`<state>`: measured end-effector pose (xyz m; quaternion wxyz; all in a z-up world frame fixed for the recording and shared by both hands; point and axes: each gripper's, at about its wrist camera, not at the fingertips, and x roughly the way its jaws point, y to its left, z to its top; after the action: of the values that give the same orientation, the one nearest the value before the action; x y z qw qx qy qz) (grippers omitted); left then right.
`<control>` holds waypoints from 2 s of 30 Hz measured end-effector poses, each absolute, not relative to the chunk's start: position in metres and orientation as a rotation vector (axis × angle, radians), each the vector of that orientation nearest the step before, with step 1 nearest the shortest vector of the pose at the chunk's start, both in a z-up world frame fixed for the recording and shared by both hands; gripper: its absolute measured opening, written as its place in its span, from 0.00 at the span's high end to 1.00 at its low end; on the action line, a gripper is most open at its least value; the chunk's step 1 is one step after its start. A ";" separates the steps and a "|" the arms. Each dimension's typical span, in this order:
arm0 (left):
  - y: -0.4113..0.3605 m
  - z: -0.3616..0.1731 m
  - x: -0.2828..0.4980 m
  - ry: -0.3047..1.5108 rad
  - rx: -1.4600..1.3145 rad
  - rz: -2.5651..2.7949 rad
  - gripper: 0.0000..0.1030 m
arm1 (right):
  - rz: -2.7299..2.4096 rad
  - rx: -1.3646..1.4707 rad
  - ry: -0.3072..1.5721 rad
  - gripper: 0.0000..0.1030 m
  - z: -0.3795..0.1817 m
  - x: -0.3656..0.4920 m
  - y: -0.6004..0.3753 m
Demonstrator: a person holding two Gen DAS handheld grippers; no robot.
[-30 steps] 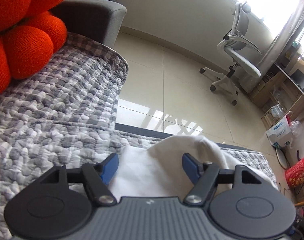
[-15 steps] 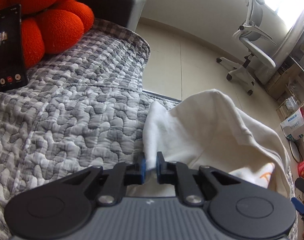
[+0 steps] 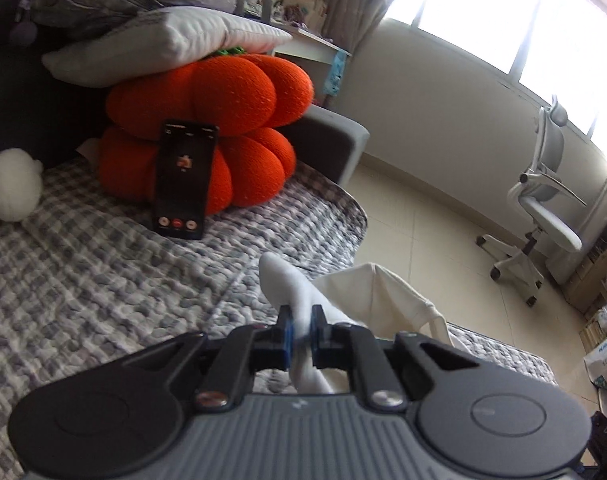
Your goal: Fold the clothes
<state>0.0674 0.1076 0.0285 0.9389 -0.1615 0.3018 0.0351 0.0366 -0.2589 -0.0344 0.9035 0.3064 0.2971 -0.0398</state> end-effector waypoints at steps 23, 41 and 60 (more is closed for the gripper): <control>0.146 -0.030 0.105 0.663 -0.418 0.144 0.92 | 0.051 0.420 0.631 0.87 -0.048 0.074 -0.187; 0.129 -0.019 0.107 0.569 -0.348 0.054 0.91 | -0.159 0.335 0.417 0.88 0.036 0.081 -0.208; 0.140 -0.029 0.120 0.687 -0.325 0.068 0.54 | -0.018 0.434 0.522 0.43 0.004 0.120 -0.203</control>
<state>0.1203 0.1398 -0.0285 0.9281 -0.1587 0.3352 0.0331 0.1204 -0.2028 0.0042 0.9429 0.2127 0.2560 -0.0090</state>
